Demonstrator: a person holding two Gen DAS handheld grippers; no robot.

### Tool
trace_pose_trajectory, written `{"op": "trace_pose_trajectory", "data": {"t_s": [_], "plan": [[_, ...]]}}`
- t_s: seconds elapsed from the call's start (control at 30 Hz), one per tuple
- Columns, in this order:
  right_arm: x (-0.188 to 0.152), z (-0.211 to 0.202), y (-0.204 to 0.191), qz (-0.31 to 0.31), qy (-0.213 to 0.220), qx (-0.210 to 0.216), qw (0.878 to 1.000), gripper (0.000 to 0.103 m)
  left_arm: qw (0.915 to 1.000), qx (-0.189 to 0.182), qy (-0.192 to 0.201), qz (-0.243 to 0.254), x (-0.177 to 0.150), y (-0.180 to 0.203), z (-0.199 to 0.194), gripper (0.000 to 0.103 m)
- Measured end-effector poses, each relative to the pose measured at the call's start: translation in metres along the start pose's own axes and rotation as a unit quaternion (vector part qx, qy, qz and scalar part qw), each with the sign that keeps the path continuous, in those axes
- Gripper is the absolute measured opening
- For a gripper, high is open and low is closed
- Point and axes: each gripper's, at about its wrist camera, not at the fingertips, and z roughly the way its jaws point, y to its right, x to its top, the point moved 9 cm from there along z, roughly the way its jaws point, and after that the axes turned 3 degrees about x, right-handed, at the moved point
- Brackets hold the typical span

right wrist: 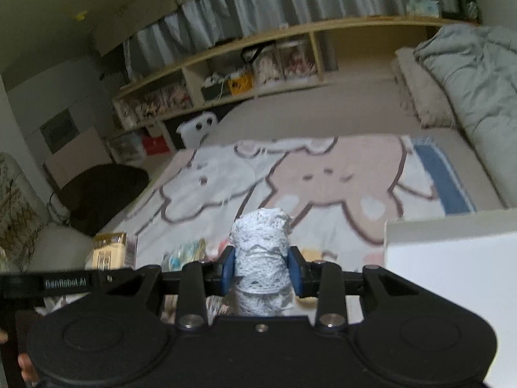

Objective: Organize objects
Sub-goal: 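Carry the tissue pack with the left tool while the right tool carries the lace roll to the white box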

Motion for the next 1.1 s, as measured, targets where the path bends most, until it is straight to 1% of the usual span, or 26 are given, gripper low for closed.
{"op": "trace_pose_trajectory", "data": {"t_s": [0.07,0.23,0.4,0.5,0.77,0.97,1.1], "plan": [[0.012,0.0,0.005,0.002,0.004,-0.01,1.0,0.036,0.9999,-0.006,0.0,0.008,0.006,0.012,-0.001,0.053],[0.028,-0.001,0.019,0.003,0.017,-0.031,0.999,0.036,0.9994,-0.024,0.002,0.024,0.021,0.046,0.004,0.053],[0.034,-0.007,0.05,0.011,0.024,-0.048,0.998,0.036,0.9978,-0.046,-0.001,0.048,0.027,0.087,0.013,0.053],[0.034,-0.015,0.073,0.005,0.023,-0.072,0.997,0.036,0.9966,-0.055,-0.005,0.06,0.026,0.11,0.021,0.053],[0.033,-0.029,0.136,0.019,0.015,-0.12,0.992,0.036,0.9917,-0.089,-0.028,0.088,0.012,0.175,0.048,0.053],[0.026,-0.036,0.168,0.024,0.009,-0.137,0.99,0.036,0.9865,-0.117,-0.051,0.102,-0.008,0.219,0.067,0.054],[0.021,-0.035,0.188,0.026,-0.001,-0.15,0.988,0.036,0.9837,-0.128,-0.063,0.11,-0.019,0.24,0.078,0.054]]}}
